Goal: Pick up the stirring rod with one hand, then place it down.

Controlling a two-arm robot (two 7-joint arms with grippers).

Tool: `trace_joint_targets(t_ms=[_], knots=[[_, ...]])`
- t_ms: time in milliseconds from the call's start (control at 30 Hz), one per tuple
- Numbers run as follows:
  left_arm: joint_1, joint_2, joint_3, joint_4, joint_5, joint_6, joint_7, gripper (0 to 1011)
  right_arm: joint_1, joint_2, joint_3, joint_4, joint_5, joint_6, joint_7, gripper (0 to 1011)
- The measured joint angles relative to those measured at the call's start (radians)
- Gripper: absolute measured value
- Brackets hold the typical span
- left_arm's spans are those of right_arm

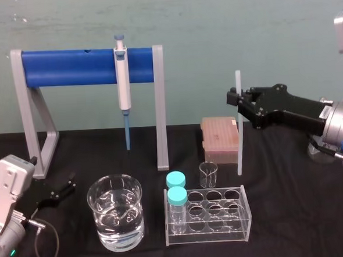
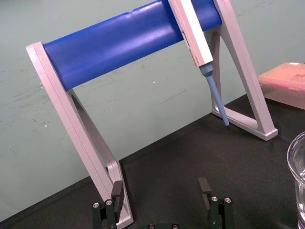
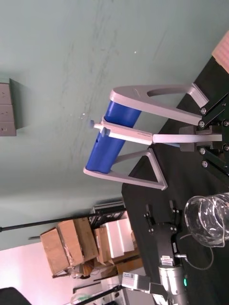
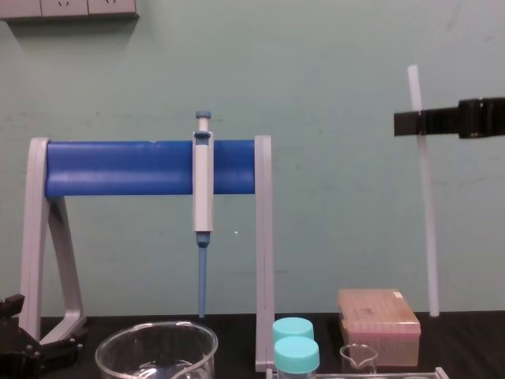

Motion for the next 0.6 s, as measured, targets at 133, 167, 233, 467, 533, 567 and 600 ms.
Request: trace_joint_targets(t_ms=[133, 167, 233, 467, 533, 567, 600], knots=[[0.000, 0.000, 0.000, 0.000, 0.000, 0.000, 0.000, 1005, -0.011, -0.011, -0.004, 0.018, 0.003, -0.015, 0.013, 69], [0.000, 0.000, 0.000, 0.000, 0.000, 0.000, 0.000, 1005, -0.016, -0.017, -0.006, 0.027, 0.006, -0.023, 0.019, 69], [0.000, 0.000, 0.000, 0.000, 0.000, 0.000, 0.000, 1005, -0.020, -0.022, -0.009, 0.037, 0.008, -0.031, 0.026, 69], [0.000, 0.000, 0.000, 0.000, 0.000, 0.000, 0.000, 1005, -0.033, -0.047, -0.023, 0.087, 0.010, -0.066, 0.058, 69], [0.000, 0.000, 0.000, 0.000, 0.000, 0.000, 0.000, 1005, -0.035, -0.053, -0.025, 0.105, 0.009, -0.075, 0.066, 69], [0.000, 0.000, 0.000, 0.000, 0.000, 0.000, 0.000, 1005, -0.036, -0.054, -0.027, 0.109, 0.008, -0.078, 0.069, 69], [0.000, 0.000, 0.000, 0.000, 0.000, 0.000, 0.000, 1005, -0.036, -0.055, -0.028, 0.113, 0.006, -0.080, 0.071, 69]])
